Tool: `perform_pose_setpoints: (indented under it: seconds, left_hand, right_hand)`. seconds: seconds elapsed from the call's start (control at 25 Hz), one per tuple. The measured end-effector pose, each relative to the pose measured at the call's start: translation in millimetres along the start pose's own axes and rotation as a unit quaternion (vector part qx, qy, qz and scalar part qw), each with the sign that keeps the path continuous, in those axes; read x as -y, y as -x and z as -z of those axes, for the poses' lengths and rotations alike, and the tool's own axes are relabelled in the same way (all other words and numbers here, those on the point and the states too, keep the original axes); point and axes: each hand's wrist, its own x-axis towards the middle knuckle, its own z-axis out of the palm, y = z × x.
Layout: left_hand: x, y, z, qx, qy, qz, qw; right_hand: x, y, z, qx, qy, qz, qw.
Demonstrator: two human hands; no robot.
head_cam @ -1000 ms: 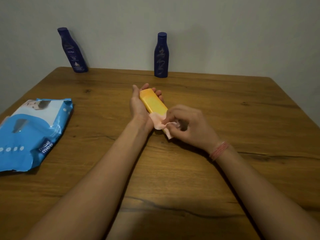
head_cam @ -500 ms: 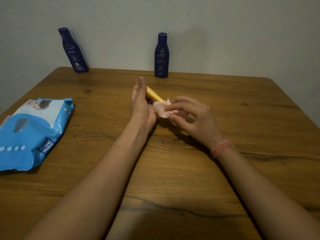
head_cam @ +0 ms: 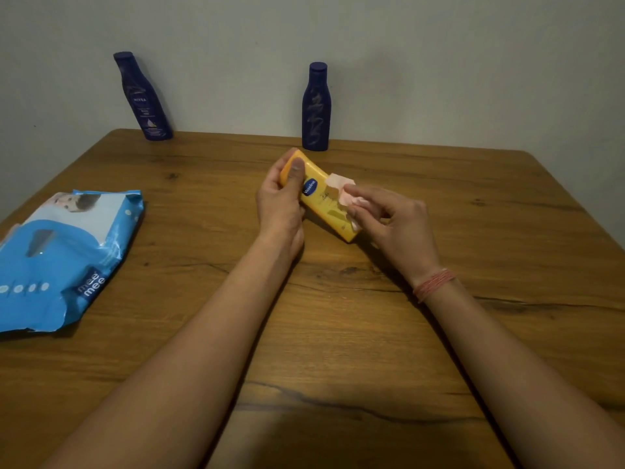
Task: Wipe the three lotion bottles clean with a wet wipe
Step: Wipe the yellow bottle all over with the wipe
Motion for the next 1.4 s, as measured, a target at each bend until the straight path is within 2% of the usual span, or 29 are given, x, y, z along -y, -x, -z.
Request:
perform_pose_setpoints:
  seconds: [0.04,0.2,0.24,0.28,0.36,0.44,0.6,0.72,0.84,0.96,1.08,1.2,1.32,1.4]
  left_hand:
    - [0.3,1.0,0.5,0.006,-0.012,-0.002,1.0]
    - [7.5,13.6,-10.0,0.128,-0.087,0.019,0.988]
    - [7.1,13.5,-10.5,0.135,-0.088,0.012,0.987]
    - [5.6,11.7,-9.0,0.12,-0.079,-0.005,0.99]
    - [-0.5,6.7,-2.7,0.041,-0.053,-0.031,0.997]
    - [-3.4,5.8,1.0,-0.013,-0.02,-0.025,0.999]
    - [7.7,24.9,-16.3,0.052,-0.064,-0.02,0.996]
    - [14.4,26.6,-19.8,0.085,-0.135,-0.049,0.986]
    - [8.0,21.1,-14.9,0.109,-0.172,-0.038,0.978]
    - [4.8,24.6,-17.5,0.114,-0.148,0.009,0.982]
    - [11.9,23.7,-18.8,0.144,-0.137,0.023,0.98]
    - [13.7,22.1,-18.0,0.142,-0.134,0.031,0.98]
    - [10.7,21.6,-18.7,0.114,-0.177,0.025,0.977]
    - [12.9,20.3,-17.9,0.122,-0.185,0.012,0.975]
  right_hand:
    - [-0.2,0.1,0.6,0.0,-0.004,-0.007,1.0]
    - [1.0,-1.2,2.0,-0.021,-0.005,-0.009,1.0]
    - [1.5,-1.5,1.8,-0.02,-0.009,-0.01,1.0]
    - [1.9,-1.3,0.9,-0.013,-0.017,-0.014,1.0]
    - [1.8,-0.7,-1.7,0.002,-0.014,-0.017,1.0]
    - [0.3,-1.0,-3.3,0.001,0.016,-0.014,1.0]
    - [0.7,-1.3,-8.0,-0.028,0.078,0.013,0.996]
    - [10.6,-0.3,-18.4,-0.002,0.155,0.054,0.986]
    - [1.4,-3.8,-14.1,0.012,0.219,0.022,0.975]
    - [-14.3,-6.2,-1.4,0.002,0.212,-0.071,0.975]
    - [-0.2,-4.3,-13.9,0.031,0.143,-0.031,0.989]
    - [4.1,-5.2,-18.4,0.044,0.15,0.0,0.988]
    - [-19.7,-9.7,1.1,-0.011,0.173,-0.09,0.981]
    - [-21.1,-8.3,4.0,-0.006,0.162,-0.101,0.982]
